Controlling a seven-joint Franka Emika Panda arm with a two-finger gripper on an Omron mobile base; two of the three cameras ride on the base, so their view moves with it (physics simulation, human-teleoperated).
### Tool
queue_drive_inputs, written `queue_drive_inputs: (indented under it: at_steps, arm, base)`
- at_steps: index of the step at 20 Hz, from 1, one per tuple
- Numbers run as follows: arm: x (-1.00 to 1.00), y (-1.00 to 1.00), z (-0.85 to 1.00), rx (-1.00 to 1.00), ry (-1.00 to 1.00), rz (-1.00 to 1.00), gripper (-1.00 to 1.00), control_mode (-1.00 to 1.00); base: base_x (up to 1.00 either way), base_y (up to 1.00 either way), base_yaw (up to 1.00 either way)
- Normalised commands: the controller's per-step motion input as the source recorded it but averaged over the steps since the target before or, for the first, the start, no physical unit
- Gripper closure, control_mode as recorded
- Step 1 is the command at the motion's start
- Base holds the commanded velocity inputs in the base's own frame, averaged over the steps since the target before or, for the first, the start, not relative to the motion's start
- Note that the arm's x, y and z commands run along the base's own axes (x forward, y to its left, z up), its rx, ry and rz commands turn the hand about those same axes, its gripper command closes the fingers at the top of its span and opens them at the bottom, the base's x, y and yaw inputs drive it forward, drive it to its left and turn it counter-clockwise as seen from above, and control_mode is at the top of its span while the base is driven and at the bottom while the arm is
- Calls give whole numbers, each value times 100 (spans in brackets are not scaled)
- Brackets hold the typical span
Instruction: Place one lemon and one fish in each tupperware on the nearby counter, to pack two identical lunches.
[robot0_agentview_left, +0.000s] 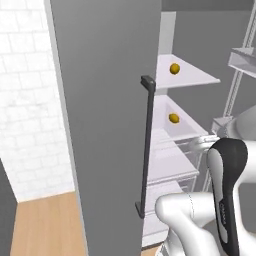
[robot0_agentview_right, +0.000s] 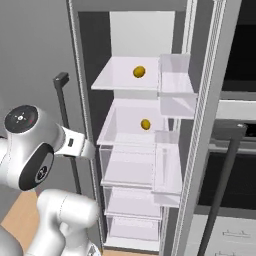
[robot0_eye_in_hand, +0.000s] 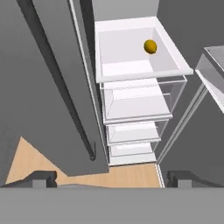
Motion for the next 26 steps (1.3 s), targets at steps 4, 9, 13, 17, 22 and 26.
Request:
queue_drive_inputs:
  at_steps: [4, 9, 13, 17, 22, 26]
  arm:
    - [0, 0, 0, 0, 0, 0, -100, 100]
    - [0, 0, 0, 0, 0, 0, -100, 100]
    - [0, 0, 0, 0, 0, 0, -100, 100]
    - [0, 0, 0, 0, 0, 0, -100, 100]
    - [59, -1, -9, 0, 3, 0, -100, -100]
    - [100, -2, -26, 0, 6, 0, -100, -100]
  base:
    - [65, -27, -18]
    - [55, -42, -16]
    - [68, -17, -12]
    - [74, -11, -5]
    - [28, -1, 0]
    - [0, 0, 0]
